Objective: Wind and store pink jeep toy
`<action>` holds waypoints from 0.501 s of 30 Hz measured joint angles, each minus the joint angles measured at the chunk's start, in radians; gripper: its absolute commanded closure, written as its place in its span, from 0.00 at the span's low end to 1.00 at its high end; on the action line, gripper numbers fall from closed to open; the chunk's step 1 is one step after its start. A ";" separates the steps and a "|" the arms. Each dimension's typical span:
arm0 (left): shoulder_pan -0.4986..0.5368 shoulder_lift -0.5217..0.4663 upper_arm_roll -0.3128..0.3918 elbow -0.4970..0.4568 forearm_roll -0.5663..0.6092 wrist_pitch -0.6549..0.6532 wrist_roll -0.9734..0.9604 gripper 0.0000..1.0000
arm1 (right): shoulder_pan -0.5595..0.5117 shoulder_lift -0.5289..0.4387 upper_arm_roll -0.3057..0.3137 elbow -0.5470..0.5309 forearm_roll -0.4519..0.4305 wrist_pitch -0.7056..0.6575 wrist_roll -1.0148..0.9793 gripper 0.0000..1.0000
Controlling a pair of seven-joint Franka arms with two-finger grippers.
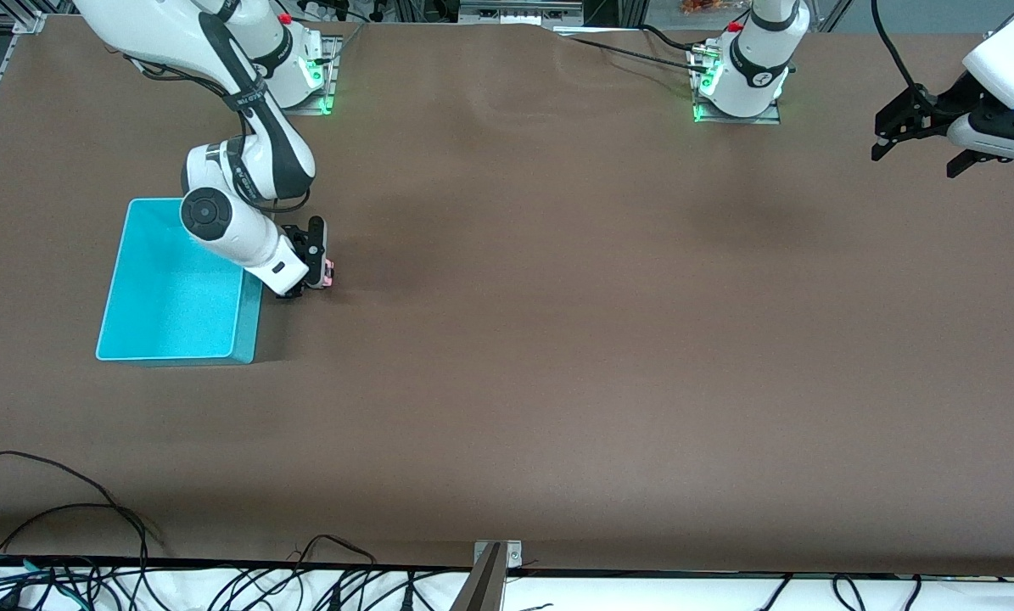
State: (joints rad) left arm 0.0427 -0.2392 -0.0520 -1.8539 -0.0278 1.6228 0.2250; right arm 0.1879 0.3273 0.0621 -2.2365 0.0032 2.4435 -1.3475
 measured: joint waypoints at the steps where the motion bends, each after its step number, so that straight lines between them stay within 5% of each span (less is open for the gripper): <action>1: -0.001 0.001 0.000 0.000 0.000 0.000 0.000 0.00 | 0.000 -0.002 0.005 0.024 0.000 -0.027 0.000 1.00; 15: -0.083 0.103 0.093 0.102 0.000 0.001 -0.008 0.00 | -0.012 -0.032 -0.028 0.375 0.000 -0.439 -0.009 1.00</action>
State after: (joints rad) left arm -0.0406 -0.1365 0.0406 -1.7521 -0.0279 1.6235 0.2174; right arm 0.1763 0.2956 0.0343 -1.8618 0.0034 2.0042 -1.3568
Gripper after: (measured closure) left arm 0.000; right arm 0.476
